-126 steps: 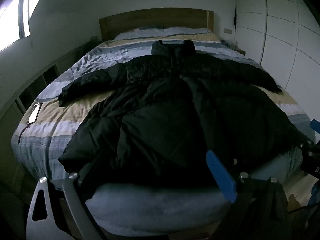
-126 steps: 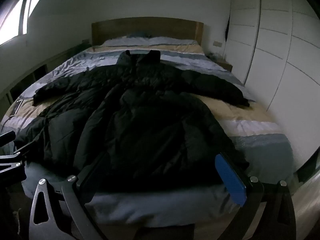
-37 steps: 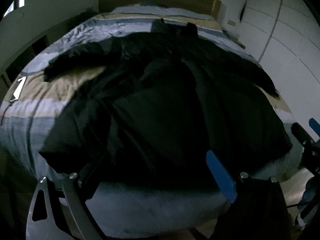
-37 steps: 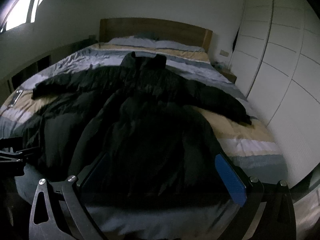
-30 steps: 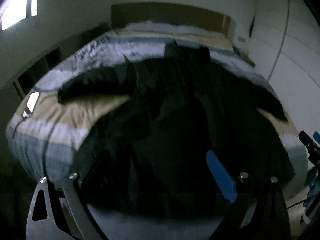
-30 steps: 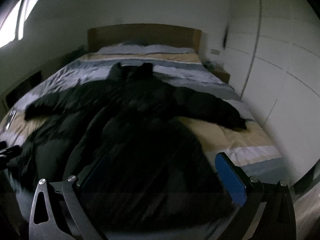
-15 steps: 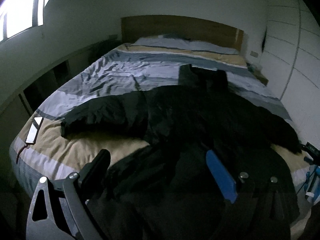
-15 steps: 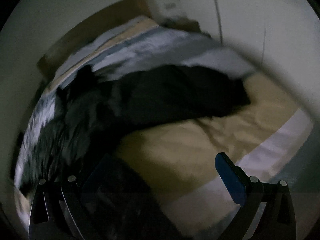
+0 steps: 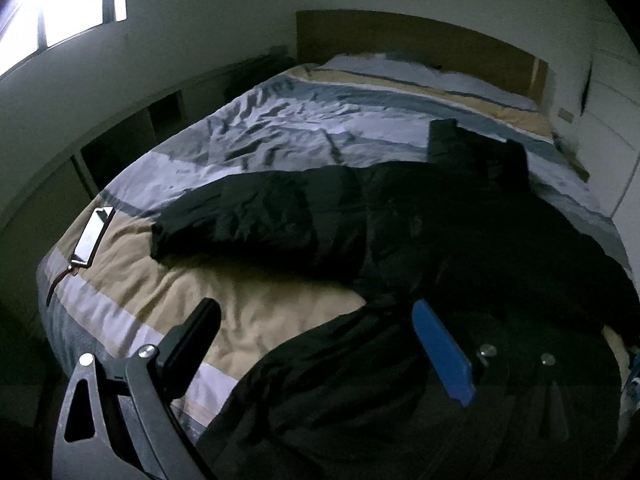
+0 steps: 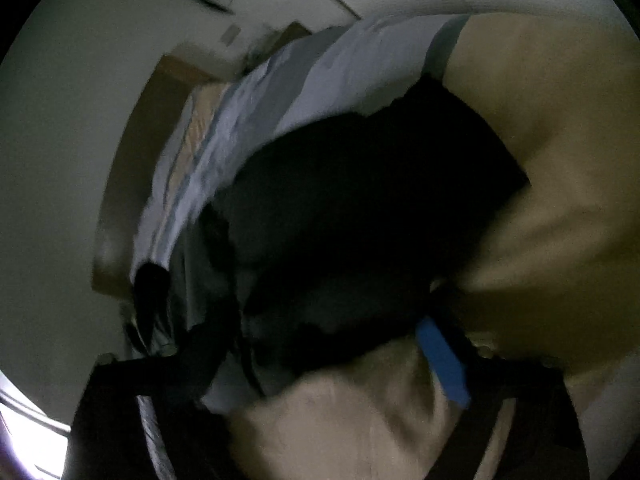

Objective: Fold large clothes

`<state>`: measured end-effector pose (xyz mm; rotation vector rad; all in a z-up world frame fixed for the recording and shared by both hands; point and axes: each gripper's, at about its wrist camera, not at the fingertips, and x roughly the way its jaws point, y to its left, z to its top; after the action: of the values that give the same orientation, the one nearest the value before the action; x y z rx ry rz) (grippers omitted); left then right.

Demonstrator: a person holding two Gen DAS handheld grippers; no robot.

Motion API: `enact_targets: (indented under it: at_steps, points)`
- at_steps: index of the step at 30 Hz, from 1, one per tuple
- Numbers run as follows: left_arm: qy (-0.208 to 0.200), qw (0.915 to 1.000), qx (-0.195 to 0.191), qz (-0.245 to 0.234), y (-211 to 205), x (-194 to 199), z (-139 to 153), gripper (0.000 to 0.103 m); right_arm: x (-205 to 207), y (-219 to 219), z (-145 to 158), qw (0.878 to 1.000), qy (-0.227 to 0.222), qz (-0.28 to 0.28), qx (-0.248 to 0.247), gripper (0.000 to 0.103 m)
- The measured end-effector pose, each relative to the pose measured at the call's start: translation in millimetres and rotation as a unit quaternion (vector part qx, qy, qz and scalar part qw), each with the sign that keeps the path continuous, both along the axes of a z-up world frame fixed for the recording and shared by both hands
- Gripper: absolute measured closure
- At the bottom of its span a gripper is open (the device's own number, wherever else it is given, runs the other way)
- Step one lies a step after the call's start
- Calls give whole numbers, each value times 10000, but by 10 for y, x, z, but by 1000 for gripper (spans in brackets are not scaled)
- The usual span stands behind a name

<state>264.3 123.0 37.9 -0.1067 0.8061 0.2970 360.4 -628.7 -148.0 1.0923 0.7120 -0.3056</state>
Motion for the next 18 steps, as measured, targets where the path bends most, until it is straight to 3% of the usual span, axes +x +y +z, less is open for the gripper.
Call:
enact_targets:
  at_steps: [4, 6, 9, 18]
  points:
    - [93, 9999, -56, 78, 71, 37, -103, 6, 73, -167, -88, 9985, -168, -370, 363, 54]
    - [119, 9999, -65, 61, 67, 40, -137, 6, 113, -180, -51, 9983, -270, -404, 316, 74]
    - [133, 9999, -83, 12, 46, 48, -171, 6, 195, -135, 135, 9990, -365, -265, -63, 89]
    - [-59, 9997, -237, -69, 48, -46, -81, 6, 428, 234, 1022, 9886, -1113, 378, -945, 94]
